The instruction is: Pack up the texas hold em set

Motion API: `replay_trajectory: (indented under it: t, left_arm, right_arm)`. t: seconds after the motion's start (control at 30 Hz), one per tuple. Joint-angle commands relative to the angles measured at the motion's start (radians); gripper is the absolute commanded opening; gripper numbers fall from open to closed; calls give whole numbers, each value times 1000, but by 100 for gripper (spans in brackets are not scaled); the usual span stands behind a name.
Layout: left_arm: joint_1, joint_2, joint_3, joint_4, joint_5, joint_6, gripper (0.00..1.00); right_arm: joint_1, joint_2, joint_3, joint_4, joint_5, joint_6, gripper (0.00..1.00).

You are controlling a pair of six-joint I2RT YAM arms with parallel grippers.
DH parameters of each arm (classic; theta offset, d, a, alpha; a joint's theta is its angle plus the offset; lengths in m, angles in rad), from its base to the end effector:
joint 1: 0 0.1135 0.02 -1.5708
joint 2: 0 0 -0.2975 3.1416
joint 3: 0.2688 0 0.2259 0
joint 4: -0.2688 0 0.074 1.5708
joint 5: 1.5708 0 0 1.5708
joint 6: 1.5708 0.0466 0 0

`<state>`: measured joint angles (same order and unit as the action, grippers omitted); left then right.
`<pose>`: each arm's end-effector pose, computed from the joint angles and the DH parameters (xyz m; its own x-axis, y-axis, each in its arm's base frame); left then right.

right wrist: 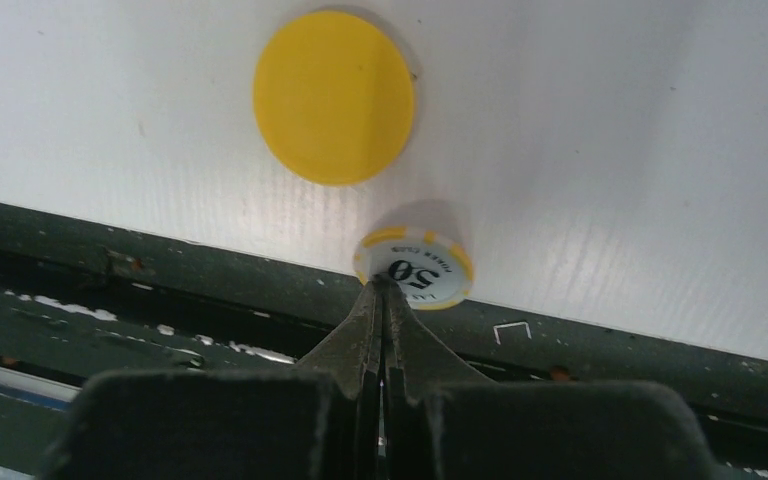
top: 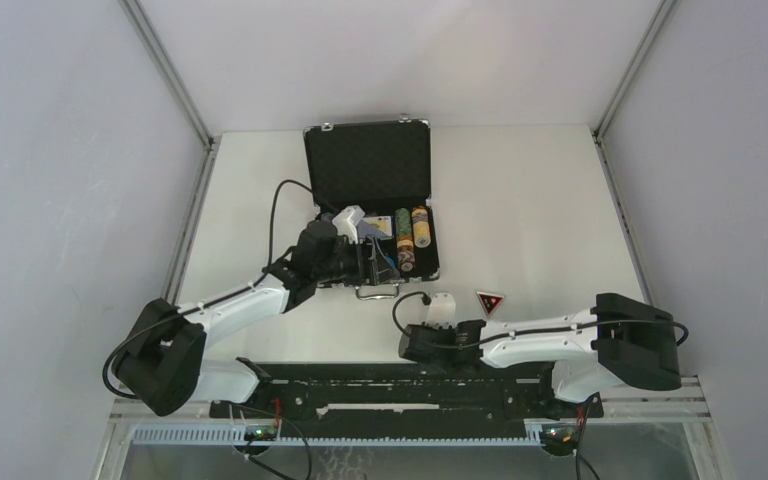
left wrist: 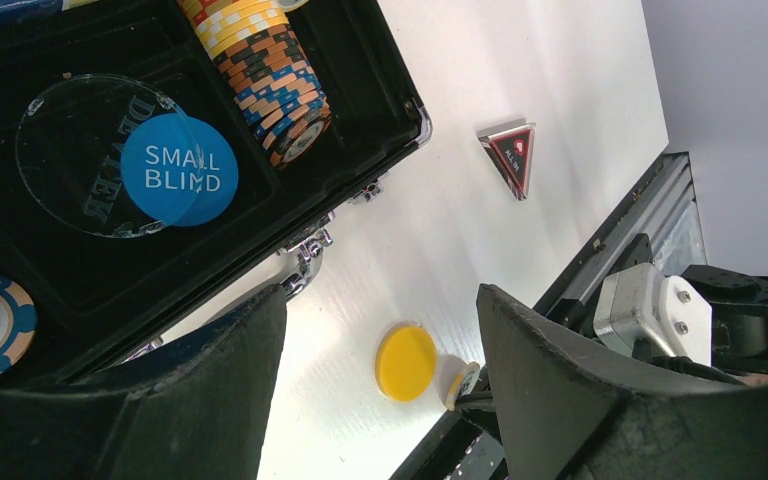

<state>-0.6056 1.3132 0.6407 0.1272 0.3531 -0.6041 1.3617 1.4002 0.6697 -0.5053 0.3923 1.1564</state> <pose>0.1985 -0.1570 0.2514 -0.7924 -0.0996 -0.6018 0.3974 0.6641 -0.6333 0.0611 0.2019 0.1955 -0.8824 -0.0838 -0.4629 -0.1740 0.9724 0.1556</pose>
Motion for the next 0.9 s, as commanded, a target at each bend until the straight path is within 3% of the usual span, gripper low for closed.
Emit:
replay_trajectory:
  t: [0.0, 0.43, 0.5, 0.53, 0.57, 0.6, 0.63, 0.87]
  left_arm:
    - [1, -20, -7, 20, 22, -2, 75]
    - [1, -6, -3, 21, 22, 1, 75]
    - [1, -3, -3, 21, 23, 1, 75]
    - [1, -4, -2, 21, 24, 1, 75]
    - [1, -2, -2, 21, 24, 1, 75]
    - [1, -2, -2, 22, 24, 1, 75]
    - [1, -3, -3, 21, 24, 1, 75]
    - [1, 3, -1, 21, 21, 3, 75]
  right_arm:
    - [5, -38, 29, -83, 24, -17, 0]
    - [-81, -152, 34, -103, 59, -139, 11]
    - [-71, -151, 34, -100, 69, -182, 21]
    - [-65, -149, 34, -97, 72, -211, 30]
    - [-58, -144, 34, -96, 72, -241, 47]
    - [-51, -140, 34, -95, 71, -267, 58]
    - [-44, -134, 34, -94, 66, -293, 64]
    - [10, -97, 18, -37, 61, -433, 71]
